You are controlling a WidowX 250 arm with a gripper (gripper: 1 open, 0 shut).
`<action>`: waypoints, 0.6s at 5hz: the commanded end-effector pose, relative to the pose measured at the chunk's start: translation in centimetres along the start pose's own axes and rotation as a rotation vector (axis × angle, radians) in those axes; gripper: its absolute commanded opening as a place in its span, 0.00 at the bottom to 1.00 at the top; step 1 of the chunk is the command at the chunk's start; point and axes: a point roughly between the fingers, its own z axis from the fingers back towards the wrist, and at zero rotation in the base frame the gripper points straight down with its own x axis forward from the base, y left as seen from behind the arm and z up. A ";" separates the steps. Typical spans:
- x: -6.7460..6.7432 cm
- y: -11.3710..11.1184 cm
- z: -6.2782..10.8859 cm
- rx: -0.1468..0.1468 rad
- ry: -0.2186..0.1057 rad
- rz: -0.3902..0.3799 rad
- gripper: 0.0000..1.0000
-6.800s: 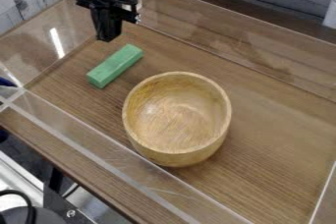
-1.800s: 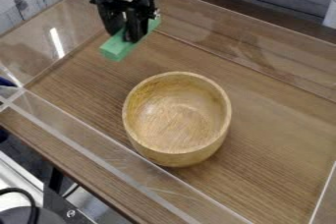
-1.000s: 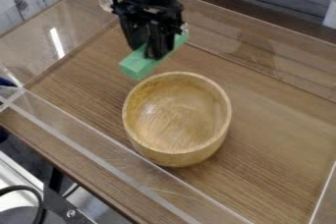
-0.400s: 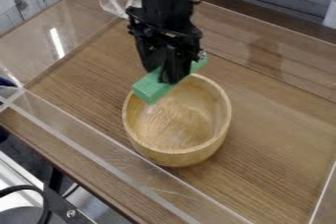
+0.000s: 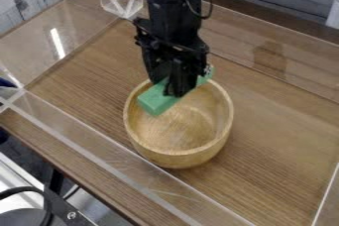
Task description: Put the green block in the brown bowl
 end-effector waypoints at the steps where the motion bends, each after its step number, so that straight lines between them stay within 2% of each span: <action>1: 0.3 -0.3 0.8 0.021 -0.048 -0.022 0.00; 3: -0.1 -0.3 -0.4 0.021 -0.020 -0.032 0.00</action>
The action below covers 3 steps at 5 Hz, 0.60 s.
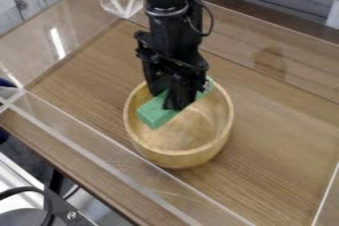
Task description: Put the green block in the brown bowl
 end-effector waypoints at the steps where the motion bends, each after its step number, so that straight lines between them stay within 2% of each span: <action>1: 0.4 0.0 0.2 0.013 -0.020 -0.016 0.00; 3: 0.2 -0.1 -0.8 0.010 0.001 -0.027 0.00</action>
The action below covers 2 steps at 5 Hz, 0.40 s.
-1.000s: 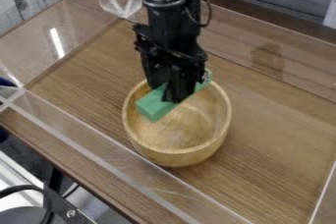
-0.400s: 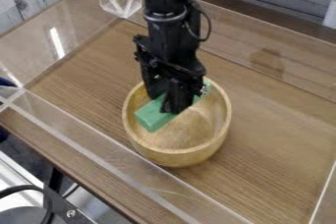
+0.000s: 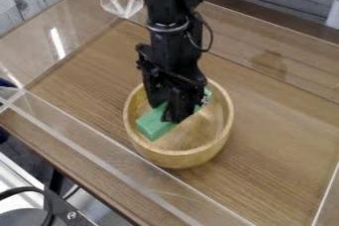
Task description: Put the green block in the brown bowl
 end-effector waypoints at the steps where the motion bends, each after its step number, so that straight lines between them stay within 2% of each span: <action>1: 0.6 -0.1 0.4 0.011 -0.023 -0.017 0.00; 2: 0.6 -0.2 0.1 0.011 -0.017 -0.020 0.00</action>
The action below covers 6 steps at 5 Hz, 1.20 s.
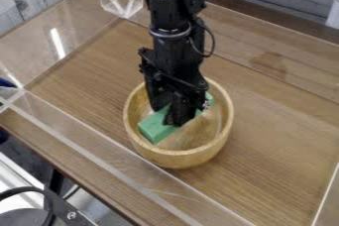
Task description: Put the green block in the brown bowl
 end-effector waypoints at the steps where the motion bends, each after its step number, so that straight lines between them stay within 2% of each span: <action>1: 0.6 0.0 0.6 0.011 -0.027 -0.011 0.00; 2: 0.5 -0.1 1.1 0.010 -0.025 -0.012 1.00; 4: 0.6 -0.2 3.1 0.010 -0.057 -0.005 1.00; 6: 0.7 -0.3 3.7 0.015 -0.066 -0.001 1.00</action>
